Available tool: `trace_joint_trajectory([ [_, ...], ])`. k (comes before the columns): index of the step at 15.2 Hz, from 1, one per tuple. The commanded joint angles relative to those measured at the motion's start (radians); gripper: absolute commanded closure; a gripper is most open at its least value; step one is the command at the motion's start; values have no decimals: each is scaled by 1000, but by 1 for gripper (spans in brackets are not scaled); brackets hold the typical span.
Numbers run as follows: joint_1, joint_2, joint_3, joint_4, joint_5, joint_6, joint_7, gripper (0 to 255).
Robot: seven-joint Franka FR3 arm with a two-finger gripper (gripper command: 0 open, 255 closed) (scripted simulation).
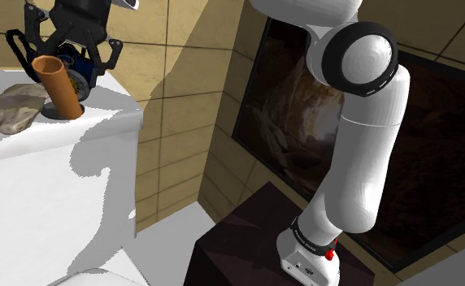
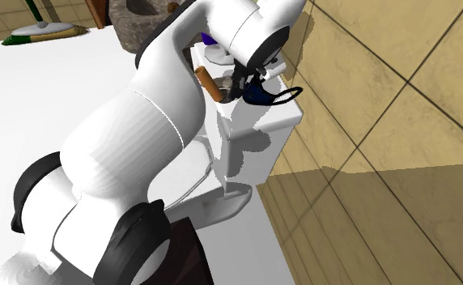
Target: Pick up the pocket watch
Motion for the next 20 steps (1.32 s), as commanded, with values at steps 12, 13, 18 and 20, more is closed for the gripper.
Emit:
trace_joint_trajectory([
  [12,7,17,2,61,-7,-41,18,255],
  [13,10,24,2,84,-10,-57,25,255],
  [18,28,67,4,215,-27,-140,60,255],
  [20,38,91,5,279,-35,-177,75,255],
])
